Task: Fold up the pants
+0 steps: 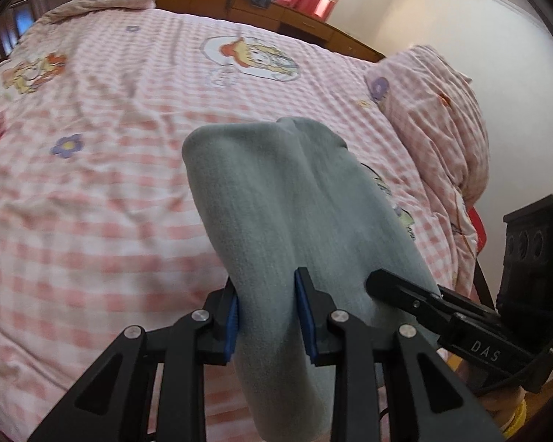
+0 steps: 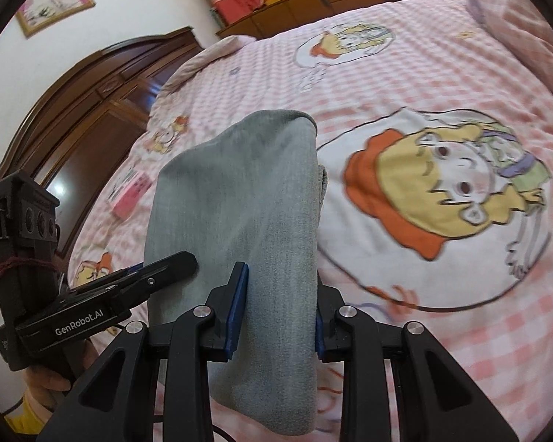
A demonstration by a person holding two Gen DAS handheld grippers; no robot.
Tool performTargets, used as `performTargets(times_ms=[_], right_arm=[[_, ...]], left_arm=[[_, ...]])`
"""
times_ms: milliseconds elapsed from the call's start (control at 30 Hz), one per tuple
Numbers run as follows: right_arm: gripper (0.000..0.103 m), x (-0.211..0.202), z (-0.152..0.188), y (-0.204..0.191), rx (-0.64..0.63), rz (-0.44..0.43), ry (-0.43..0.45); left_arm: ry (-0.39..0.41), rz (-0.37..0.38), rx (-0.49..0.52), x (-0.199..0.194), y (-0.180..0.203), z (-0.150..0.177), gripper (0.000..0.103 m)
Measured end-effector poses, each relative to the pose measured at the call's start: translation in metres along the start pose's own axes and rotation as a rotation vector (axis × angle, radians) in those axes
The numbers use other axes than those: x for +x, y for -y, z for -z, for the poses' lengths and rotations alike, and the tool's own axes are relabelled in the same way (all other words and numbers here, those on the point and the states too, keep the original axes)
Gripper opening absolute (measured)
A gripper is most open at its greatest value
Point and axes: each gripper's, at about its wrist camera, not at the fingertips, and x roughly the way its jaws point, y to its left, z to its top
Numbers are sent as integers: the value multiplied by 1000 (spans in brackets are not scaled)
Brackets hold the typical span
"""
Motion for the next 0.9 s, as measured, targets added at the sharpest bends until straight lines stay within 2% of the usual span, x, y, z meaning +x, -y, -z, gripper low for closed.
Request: performTargets(times_ms=[233, 400, 567, 667, 800, 900], right_arm=[[30, 34, -8, -38, -49, -35, -39], [30, 61, -9, -59, -50, -82, -78], [30, 87, -10, -80, -97, -94, -88], [30, 105, -13, -87, -103, -106, -88], [30, 131, -13, -86, -49, -146, -121], [31, 151, -11, -84, -43, -120, -142]], left_arm=[[27, -55, -35, -18, -44, -2, 29], [30, -59, -87, -24, -82, -5, 29], [45, -67, -115, -27, -118, -8, 28], [58, -77, -118, -25, -137, -11, 28], [59, -83, -140, -12, -167, -14, 29], [30, -56, -185, 4, -192, -11, 29]])
